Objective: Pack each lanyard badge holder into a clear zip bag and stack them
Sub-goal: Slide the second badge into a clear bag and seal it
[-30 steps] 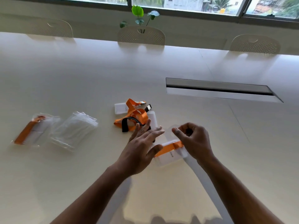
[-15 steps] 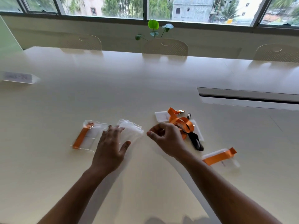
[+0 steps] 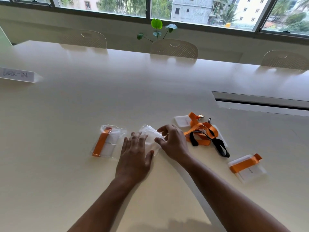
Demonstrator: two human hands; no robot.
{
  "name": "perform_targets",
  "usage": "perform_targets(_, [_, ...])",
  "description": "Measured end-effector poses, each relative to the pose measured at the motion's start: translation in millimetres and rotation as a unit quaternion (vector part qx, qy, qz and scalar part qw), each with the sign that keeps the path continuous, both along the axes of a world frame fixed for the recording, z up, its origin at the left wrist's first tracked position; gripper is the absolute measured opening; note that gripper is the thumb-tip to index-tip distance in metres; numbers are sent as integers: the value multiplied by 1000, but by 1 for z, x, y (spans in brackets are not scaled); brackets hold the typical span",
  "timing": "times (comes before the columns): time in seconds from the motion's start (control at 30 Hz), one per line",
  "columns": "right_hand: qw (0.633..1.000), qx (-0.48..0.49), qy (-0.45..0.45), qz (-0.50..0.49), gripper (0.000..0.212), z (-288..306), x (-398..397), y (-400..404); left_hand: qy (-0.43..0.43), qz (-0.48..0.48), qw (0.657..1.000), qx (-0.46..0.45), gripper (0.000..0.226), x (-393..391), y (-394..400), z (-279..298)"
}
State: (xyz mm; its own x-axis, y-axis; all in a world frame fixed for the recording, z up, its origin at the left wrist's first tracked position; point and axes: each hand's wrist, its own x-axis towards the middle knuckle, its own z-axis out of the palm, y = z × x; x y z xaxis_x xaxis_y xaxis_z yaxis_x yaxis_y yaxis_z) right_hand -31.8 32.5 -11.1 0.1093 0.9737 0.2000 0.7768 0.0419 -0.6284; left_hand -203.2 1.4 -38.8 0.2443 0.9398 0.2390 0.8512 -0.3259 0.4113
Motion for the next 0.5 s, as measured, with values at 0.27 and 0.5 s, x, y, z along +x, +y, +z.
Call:
perform_targets(0.27, [999,-30,41,-15,46,0,1,3,-35,6,999,0,60,0,1,-1])
perform_targets(0.5, [996,0,65,-62,13,0,-2,4,-63,2,998,14,58,0,1,-3])
